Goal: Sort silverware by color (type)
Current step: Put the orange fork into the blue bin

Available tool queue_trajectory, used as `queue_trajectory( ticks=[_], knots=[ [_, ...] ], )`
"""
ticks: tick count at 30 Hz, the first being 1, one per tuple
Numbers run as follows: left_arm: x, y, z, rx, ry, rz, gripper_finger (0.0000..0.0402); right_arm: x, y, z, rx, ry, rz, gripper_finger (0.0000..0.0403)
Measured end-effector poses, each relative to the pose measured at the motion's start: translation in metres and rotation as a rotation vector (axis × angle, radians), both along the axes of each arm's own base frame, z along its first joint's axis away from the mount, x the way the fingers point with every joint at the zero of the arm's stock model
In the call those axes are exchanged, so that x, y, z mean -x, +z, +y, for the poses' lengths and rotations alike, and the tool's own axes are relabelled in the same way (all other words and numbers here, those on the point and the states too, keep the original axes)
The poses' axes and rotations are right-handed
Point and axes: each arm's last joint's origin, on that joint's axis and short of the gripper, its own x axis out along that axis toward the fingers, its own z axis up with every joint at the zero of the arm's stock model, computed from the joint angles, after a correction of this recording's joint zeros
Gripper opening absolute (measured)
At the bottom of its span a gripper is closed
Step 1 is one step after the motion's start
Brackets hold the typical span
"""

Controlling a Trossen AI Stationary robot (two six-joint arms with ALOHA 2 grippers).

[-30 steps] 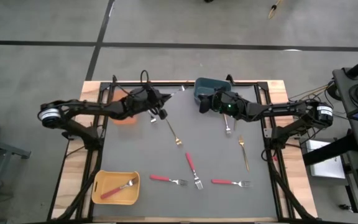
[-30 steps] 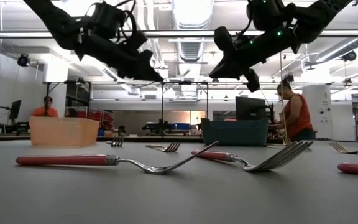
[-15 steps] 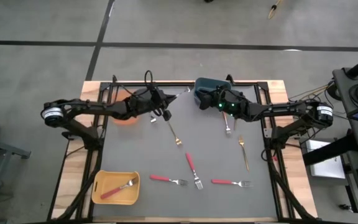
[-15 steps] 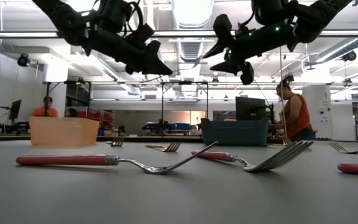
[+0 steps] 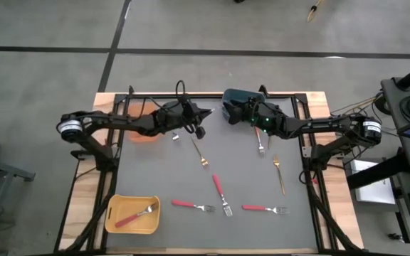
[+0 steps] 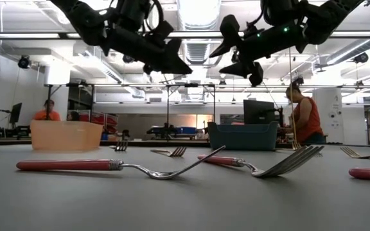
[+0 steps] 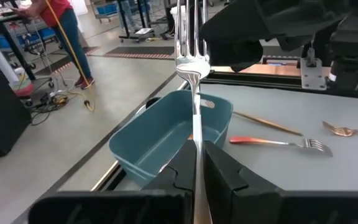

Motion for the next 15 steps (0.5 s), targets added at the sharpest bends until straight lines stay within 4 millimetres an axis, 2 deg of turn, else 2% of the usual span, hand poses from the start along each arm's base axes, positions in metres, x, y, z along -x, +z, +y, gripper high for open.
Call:
queue_trajectory(
  ticks=[8, 12, 15],
  knots=[
    [-0.022, -0.005, 0.006, 0.026, 0.004, -0.001, 0.0000, 0.001, 0.001, -0.001, 0.023, -0.032, 0.007, 0.0232],
    [-0.027, -0.003, 0.007, 0.025, 0.004, -0.007, 0.0000, 0.001, 0.000, -0.001, 0.026, -0.057, 0.014, 0.0202],
    [-0.028, -0.002, 0.008, 0.024, 0.004, -0.010, 0.0000, 0.001, 0.000, -0.002, 0.032, -0.073, 0.019, 0.0163]
  ],
)
